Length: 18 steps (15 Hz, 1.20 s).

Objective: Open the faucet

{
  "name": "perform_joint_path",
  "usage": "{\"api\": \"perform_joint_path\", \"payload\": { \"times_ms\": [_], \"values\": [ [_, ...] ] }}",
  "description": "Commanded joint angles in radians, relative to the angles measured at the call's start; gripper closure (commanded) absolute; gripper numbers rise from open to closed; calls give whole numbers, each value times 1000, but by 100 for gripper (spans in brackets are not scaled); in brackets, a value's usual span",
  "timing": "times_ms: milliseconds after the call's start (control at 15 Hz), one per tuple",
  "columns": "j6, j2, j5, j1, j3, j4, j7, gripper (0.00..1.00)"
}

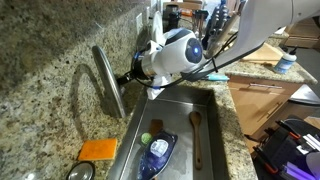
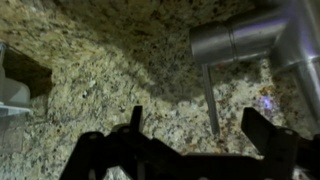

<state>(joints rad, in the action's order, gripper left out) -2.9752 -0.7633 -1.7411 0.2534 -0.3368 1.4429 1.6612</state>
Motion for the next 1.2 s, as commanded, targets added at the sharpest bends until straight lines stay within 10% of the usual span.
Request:
{"api": "perform_joint_path", "payload": {
  "times_ms": [0,267,533,800,867,1133],
  "values": [
    [81,-69,-270,71,35,-167,168,0],
    [87,-39,-186,52,26,-104,133,0],
    [122,3,227,-9,-1,57,-87,0],
    [88,-50,202,12,12,-10,-67,0],
    [73,-55,170,19,22,-27,-43,25],
    [83,-53,-61,64,67,-87,93,48]
  ]
}}
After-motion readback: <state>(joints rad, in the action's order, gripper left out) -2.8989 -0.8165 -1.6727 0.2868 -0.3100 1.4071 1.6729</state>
